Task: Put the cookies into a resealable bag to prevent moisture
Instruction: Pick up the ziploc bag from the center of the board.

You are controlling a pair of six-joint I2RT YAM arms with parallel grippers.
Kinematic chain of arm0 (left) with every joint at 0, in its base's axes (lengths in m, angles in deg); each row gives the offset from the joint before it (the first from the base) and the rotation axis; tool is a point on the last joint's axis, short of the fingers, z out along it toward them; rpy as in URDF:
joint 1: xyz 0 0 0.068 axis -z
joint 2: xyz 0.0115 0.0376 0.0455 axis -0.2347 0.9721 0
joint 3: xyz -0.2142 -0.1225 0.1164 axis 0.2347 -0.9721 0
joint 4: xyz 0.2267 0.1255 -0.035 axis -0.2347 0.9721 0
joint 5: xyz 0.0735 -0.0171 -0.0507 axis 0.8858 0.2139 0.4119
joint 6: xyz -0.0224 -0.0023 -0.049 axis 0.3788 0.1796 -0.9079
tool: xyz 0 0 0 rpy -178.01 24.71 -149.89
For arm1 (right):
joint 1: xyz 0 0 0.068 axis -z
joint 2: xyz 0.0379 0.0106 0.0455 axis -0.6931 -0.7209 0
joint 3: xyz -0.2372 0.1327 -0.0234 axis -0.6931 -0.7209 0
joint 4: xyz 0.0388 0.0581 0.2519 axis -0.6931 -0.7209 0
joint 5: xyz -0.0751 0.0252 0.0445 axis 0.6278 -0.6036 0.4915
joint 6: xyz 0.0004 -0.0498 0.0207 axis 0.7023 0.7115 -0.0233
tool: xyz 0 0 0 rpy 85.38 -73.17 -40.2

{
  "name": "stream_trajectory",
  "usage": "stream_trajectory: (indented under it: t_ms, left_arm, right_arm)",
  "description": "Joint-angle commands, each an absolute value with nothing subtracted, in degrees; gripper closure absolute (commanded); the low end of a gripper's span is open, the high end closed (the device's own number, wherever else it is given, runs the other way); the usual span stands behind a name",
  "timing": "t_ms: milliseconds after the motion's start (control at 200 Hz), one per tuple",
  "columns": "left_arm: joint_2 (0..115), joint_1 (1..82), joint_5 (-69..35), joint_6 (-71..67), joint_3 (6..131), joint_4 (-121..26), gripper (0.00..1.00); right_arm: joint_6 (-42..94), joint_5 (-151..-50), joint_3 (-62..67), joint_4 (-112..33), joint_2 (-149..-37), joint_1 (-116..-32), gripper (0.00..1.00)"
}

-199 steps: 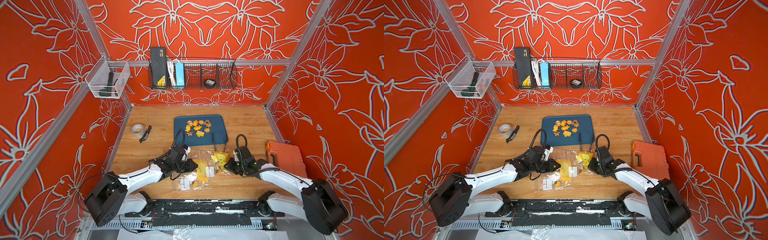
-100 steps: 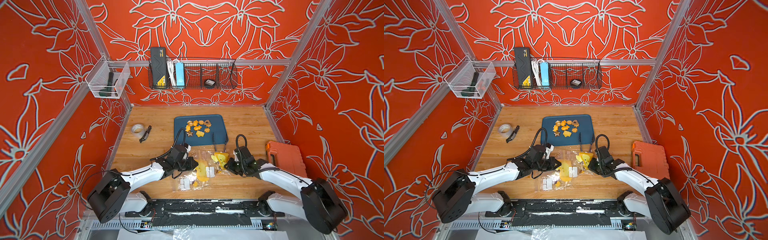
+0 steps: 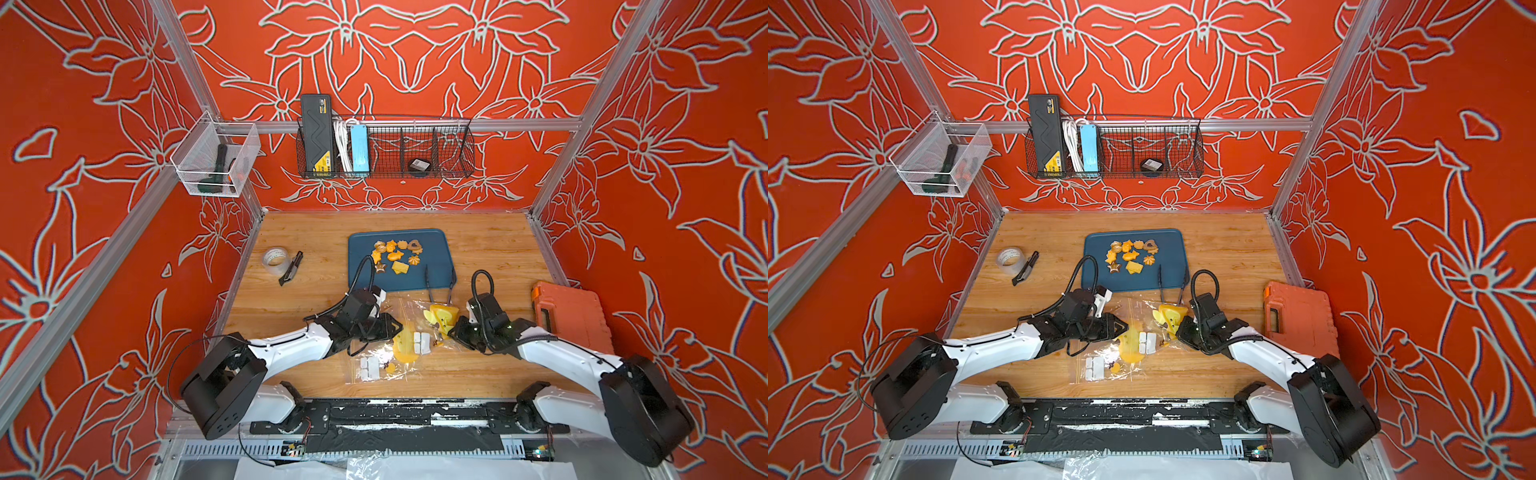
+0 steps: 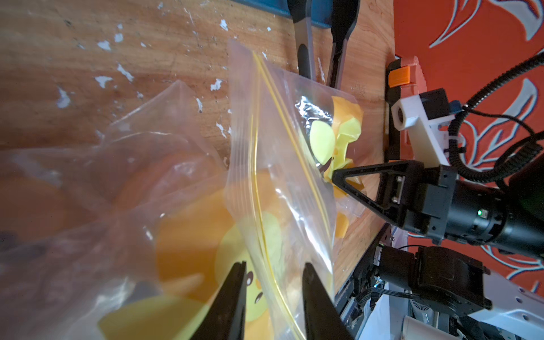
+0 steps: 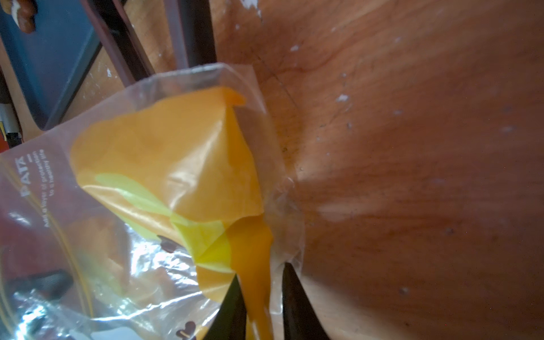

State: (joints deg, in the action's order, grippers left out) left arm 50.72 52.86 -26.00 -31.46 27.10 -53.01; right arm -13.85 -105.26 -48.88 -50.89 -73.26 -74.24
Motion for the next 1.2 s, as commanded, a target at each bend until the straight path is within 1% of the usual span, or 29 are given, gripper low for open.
stream_trajectory:
  t_ms: [0, 275, 385, 661, 861, 1016, 1061, 1071, 1091, 1141, 1166, 1196]
  left_arm:
    - [51.6, 53.7, -26.6, -33.0, 27.3, -55.9, 0.68]
    - [51.6, 54.3, -27.1, -36.8, 25.7, -61.1, 0.74]
    - [52.0, 54.6, -27.6, -37.7, 25.6, -62.6, 0.76]
    - [52.6, 54.8, -27.2, -37.7, 25.7, -62.7, 0.82]
    - [53.6, 55.1, -27.5, -38.0, 26.1, -63.2, 0.82]
    - [53.2, 55.2, -26.7, -37.7, 26.7, -62.4, 0.91]
    - [53.1, 55.2, -26.5, -37.2, 27.2, -61.5, 0.98]
    - [53.0, 55.2, -26.4, -37.1, 27.4, -61.2, 1.0]
    - [52.7, 55.2, -26.2, -36.9, 27.6, -60.9, 1.0]
    - [51.6, 55.2, -25.5, -36.5, 27.9, -60.1, 1.0]
    - [50.9, 55.2, -24.8, -36.3, 28.1, -59.5, 1.0]
    - [49.7, 55.2, -24.2, -35.9, 28.6, -58.5, 1.0]
  right_arm:
    - [-17.3, -105.8, -50.2, -48.6, -73.5, -73.8, 0.78]
    - [-22.1, -105.3, -52.0, -45.5, -72.0, -73.8, 0.81]
    - [-24.8, -105.2, -53.4, -43.1, -71.2, -73.9, 0.85]
    - [-25.7, -105.9, -53.6, -41.4, -70.9, -73.9, 0.85]
    - [-27.1, -106.0, -54.3, -40.3, -70.3, -73.9, 0.86]
    - [-26.7, -105.4, -54.1, -41.0, -69.8, -73.9, 0.86]
    - [-26.2, -105.4, -54.0, -41.2, -69.6, -73.8, 0.86]
    - [-26.0, -105.4, -53.9, -41.3, -69.6, -73.8, 0.85]
    - [-25.5, -105.4, -53.8, -41.4, -69.5, -73.9, 0.84]
    - [-23.1, -105.7, -52.9, -42.4, -68.9, -73.9, 0.79]
    - [-21.4, -105.9, -52.1, -43.2, -68.4, -73.8, 0.73]
    - [-18.7, -105.9, -51.0, -44.0, -67.4, -73.9, 0.6]
